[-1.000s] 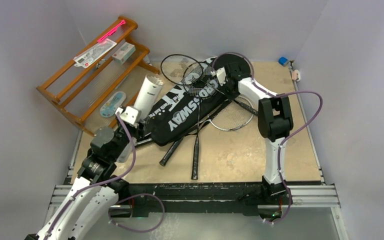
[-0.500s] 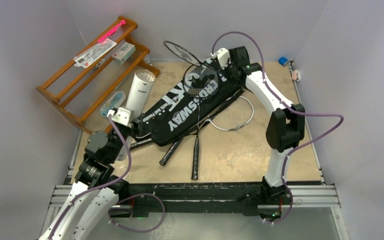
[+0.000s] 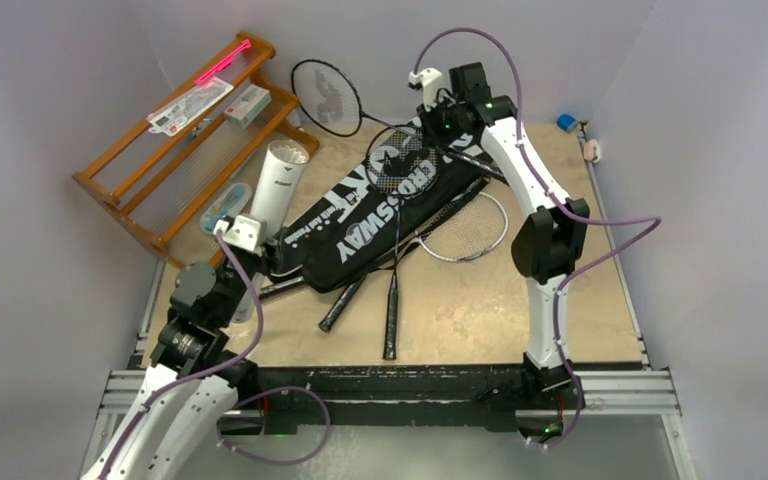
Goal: Pack up the badminton gear
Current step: Pick up the racket from the center of the board.
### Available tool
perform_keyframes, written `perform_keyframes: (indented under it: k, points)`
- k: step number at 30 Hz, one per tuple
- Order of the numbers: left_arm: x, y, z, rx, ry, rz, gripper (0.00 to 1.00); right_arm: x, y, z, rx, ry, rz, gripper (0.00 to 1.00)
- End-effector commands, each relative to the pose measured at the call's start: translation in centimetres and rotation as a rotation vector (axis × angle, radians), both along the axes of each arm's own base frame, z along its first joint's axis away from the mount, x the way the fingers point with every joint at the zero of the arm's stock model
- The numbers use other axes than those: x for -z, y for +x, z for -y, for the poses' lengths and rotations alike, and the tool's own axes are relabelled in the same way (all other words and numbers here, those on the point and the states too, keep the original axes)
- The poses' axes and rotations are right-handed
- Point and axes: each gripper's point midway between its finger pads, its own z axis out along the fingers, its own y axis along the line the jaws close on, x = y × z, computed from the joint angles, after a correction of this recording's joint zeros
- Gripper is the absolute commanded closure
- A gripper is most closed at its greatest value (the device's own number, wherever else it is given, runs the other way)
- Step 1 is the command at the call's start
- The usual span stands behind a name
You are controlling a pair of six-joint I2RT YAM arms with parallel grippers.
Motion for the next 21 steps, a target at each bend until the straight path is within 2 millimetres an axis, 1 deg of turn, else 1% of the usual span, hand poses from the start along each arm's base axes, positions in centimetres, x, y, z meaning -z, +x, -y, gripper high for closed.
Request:
perform_keyframes:
  k: [1,4,7,9,10,17,19,21]
  points:
    - [-2.2,0.0,-0.1,-0.003,-0.044,0.078,0.61,-7.1,2.3,-1.9,0.001,0.143,0.187,1.0]
    - [-2.2,0.0,-0.1,0.001,-0.047,0.079,0.61,-7.6,3.3,-2.5,-0.015,0.148,0.223,1.0]
    - [-2.2,0.1,-0.1,0.002,-0.047,0.078,0.61,-7.9,4.2,-3.6,-0.055,0.14,0.288,1.0]
    - [-2.1,0.0,-0.1,0.002,-0.049,0.078,0.61,-7.9,4.7,-4.4,-0.087,0.126,0.345,1.0]
    - [-2.1,0.0,-0.1,0.003,-0.047,0.079,0.61,-7.5,5.0,-4.6,-0.1,0.12,0.364,1.0]
    - [-2.0,0.2,0.1,0.01,-0.043,0.076,0.62,-7.8,7.5,-6.6,-0.166,0.152,0.489,1.0]
    - [-2.0,0.3,0.0,0.009,-0.043,0.075,0.62,-7.4,8.2,-7.1,-0.178,0.154,0.514,1.0]
    - [-2.0,0.3,0.0,0.008,-0.043,0.078,0.62,-6.5,8.8,-7.8,-0.188,0.148,0.517,1.0]
